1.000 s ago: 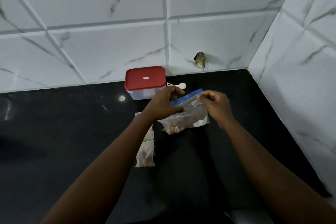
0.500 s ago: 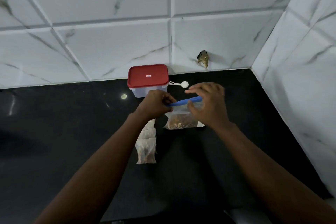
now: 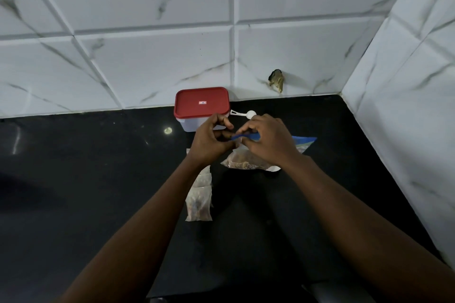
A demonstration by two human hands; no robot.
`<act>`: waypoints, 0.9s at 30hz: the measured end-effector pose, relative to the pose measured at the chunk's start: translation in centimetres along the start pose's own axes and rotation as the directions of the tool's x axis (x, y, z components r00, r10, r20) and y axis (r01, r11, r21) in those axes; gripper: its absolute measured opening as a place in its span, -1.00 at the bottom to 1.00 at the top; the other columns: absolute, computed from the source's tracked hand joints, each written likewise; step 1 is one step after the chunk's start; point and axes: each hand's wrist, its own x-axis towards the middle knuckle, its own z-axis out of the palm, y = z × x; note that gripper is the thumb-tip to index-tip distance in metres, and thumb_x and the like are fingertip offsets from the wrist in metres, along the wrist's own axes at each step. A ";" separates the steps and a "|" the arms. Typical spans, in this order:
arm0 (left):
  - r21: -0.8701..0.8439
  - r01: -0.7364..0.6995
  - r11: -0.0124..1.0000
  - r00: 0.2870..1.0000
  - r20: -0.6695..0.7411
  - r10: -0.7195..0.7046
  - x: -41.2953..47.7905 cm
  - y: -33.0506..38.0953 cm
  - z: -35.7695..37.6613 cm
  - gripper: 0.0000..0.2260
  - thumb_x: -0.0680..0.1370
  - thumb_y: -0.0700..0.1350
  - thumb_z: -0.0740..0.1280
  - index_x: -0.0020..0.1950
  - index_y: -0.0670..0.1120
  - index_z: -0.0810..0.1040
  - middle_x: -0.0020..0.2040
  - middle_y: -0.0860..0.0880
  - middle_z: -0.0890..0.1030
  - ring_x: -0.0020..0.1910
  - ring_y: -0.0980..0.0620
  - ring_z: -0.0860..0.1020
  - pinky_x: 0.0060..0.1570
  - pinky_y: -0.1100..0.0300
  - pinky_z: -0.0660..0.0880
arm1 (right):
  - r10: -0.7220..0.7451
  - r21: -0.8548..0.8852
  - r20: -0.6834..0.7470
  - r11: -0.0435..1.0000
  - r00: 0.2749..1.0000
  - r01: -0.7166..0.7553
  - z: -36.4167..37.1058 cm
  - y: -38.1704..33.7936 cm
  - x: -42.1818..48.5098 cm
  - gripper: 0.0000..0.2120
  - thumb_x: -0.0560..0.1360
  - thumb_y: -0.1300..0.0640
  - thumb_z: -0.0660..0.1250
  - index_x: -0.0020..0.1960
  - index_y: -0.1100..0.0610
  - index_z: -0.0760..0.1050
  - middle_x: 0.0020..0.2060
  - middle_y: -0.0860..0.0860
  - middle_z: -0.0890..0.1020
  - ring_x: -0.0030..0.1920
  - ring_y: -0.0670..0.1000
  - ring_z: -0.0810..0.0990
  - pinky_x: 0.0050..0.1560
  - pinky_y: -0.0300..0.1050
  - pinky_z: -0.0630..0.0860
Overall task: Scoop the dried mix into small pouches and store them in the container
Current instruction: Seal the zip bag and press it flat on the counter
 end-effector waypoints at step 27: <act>0.416 0.054 0.908 0.987 0.118 -0.112 -0.5 -4.3 1.2 -0.83 0.52 -0.28 0.48 0.02 -0.04 0.64 -0.03 0.07 0.67 -0.02 0.17 0.66 0.09 0.23 0.62 | 0.144 0.295 -0.088 0.949 0.986 -0.112 -2.4 2.1 -0.4 -0.84 0.55 -0.01 0.41 0.06 0.05 0.64 -0.05 -0.09 0.64 0.02 -0.09 0.59 0.08 0.04 0.58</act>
